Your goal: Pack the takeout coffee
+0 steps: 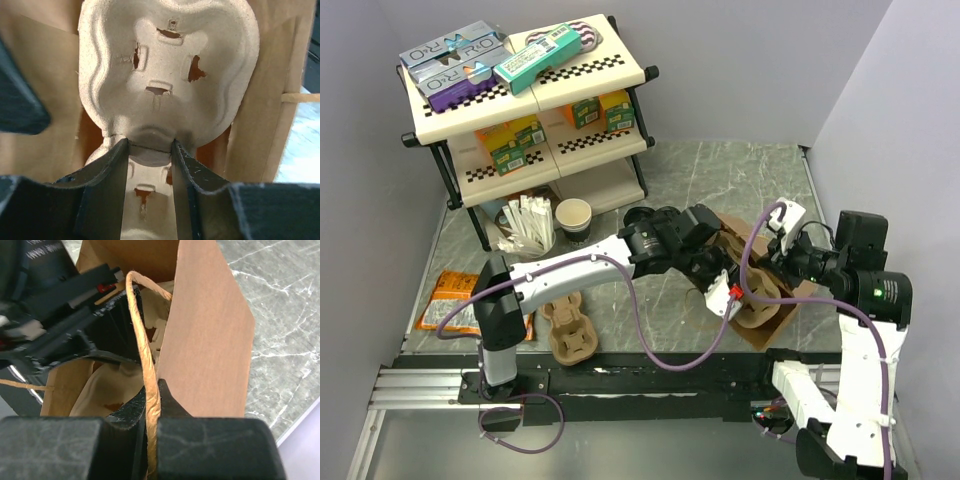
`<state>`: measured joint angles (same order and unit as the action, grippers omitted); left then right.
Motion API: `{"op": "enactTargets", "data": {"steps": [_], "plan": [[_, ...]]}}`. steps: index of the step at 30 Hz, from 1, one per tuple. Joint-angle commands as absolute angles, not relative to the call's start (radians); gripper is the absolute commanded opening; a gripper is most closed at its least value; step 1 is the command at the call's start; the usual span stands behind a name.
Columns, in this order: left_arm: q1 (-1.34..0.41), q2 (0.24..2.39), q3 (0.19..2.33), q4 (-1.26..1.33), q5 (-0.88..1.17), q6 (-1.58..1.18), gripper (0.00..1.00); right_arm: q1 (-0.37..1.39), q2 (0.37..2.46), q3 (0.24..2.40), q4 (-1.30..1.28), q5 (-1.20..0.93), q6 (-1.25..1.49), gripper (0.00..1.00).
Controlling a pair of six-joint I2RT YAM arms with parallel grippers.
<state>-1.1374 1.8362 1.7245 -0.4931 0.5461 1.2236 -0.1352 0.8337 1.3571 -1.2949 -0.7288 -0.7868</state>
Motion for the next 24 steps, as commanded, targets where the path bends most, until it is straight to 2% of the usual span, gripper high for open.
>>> {"op": "enactTargets", "data": {"steps": [1, 9, 16, 24], "plan": [[-1.163, 1.836, 1.752, -0.551, 0.457, 1.261, 0.01, -0.126, 0.793, 1.332, -1.316, -0.802, -0.802, 0.00], [-1.184, 1.888, 1.810, -0.606, 0.330, 1.290, 0.01, -0.126, 0.788, 1.351, -1.379, -0.888, -0.850, 0.00], [-1.213, 1.891, 1.743, -0.462, 0.264, 1.269, 0.01, -0.126, 0.788, 1.358, -1.411, -0.908, -0.851, 0.00], [-1.226, 1.942, 1.764, -0.445, 0.216, 1.250, 0.01, -0.126, 0.804, 1.394, -1.515, -0.949, -0.920, 0.00]]}}
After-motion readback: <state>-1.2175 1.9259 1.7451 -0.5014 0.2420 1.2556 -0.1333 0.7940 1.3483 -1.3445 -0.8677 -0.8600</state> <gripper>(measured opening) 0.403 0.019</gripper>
